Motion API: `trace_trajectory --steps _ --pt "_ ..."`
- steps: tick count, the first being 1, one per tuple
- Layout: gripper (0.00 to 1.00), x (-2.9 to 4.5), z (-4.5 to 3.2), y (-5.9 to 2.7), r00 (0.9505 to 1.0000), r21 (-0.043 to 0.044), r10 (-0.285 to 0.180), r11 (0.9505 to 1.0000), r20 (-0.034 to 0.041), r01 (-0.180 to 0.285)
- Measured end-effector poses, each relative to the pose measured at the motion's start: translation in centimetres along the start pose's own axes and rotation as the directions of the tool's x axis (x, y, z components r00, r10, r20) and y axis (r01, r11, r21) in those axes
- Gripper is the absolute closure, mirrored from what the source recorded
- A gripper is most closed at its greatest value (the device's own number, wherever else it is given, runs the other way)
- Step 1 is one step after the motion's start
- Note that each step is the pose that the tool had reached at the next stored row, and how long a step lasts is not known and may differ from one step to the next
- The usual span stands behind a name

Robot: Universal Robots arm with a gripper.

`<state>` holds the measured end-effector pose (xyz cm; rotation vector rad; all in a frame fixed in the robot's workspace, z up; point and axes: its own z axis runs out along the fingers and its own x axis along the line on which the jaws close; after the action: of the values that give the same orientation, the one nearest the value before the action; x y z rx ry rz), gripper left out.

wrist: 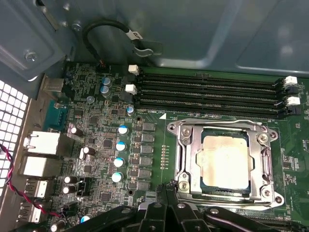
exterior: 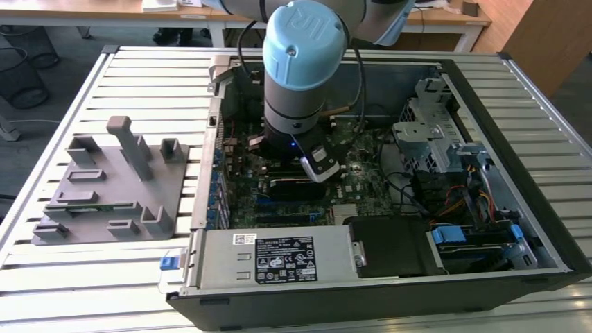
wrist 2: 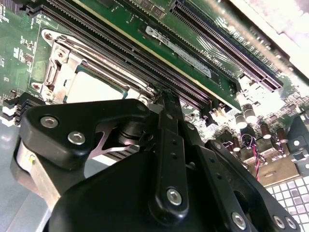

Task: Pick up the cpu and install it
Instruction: 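Install the second cpu locking lever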

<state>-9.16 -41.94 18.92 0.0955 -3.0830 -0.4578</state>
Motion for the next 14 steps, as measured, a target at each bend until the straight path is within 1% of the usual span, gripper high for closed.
trace_trajectory --steps 4,10,14 --pt "0.89 0.00 0.02 0.00 1.0000 -0.0003 0.000 1.0000 0.0000 0.000" --pt "0.89 0.00 0.02 0.01 1.0000 0.0037 0.000 1.0000 -0.0001 0.000" --pt "0.89 0.02 -0.32 0.12 1.0000 0.0037 0.000 1.0000 -0.0002 0.000"
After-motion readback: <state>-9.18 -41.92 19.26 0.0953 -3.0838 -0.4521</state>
